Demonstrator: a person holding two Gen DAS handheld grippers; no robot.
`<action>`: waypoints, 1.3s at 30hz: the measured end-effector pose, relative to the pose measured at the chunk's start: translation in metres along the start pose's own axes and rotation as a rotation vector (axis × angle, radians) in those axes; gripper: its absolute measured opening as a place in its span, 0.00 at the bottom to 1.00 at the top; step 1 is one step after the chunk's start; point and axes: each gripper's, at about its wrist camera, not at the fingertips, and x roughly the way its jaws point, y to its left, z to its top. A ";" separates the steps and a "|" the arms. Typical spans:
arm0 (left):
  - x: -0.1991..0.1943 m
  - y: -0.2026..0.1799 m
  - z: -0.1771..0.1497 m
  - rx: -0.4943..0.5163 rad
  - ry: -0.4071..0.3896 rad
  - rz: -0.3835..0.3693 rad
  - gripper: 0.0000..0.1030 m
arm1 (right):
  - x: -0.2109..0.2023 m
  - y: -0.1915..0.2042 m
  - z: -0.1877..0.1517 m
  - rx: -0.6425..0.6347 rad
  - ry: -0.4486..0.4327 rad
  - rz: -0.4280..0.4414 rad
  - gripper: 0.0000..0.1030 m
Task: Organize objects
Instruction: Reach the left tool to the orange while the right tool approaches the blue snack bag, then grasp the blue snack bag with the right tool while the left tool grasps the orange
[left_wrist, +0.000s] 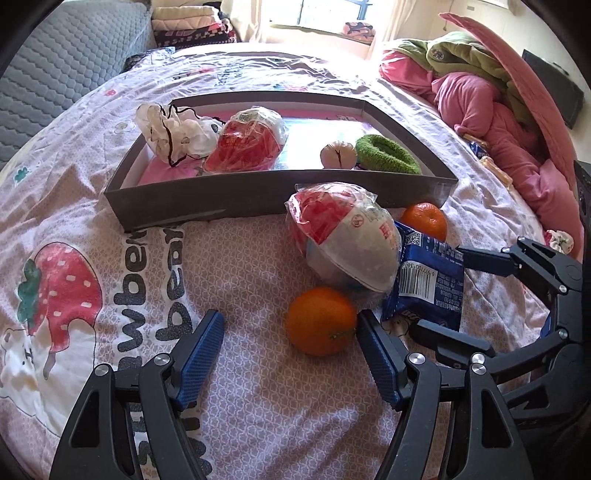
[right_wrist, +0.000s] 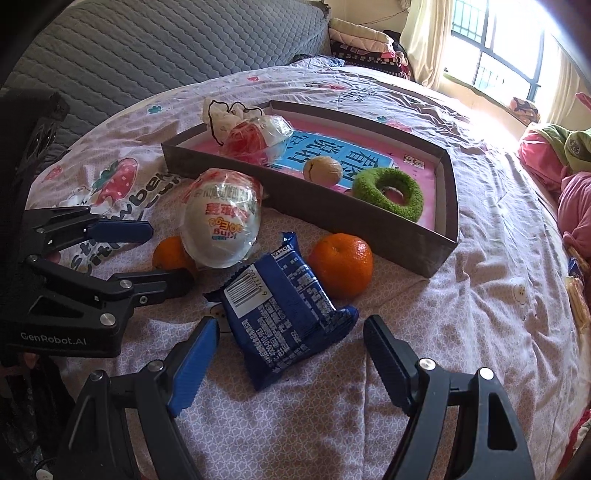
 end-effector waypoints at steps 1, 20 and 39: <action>0.001 -0.001 0.001 0.004 0.000 0.002 0.73 | 0.001 0.001 0.000 -0.008 0.003 -0.002 0.73; 0.011 -0.004 0.004 0.034 -0.010 0.017 0.71 | 0.002 0.004 -0.003 0.063 -0.012 0.060 0.54; -0.002 0.001 0.002 0.006 -0.037 -0.031 0.37 | -0.016 -0.014 -0.007 0.220 -0.097 0.143 0.53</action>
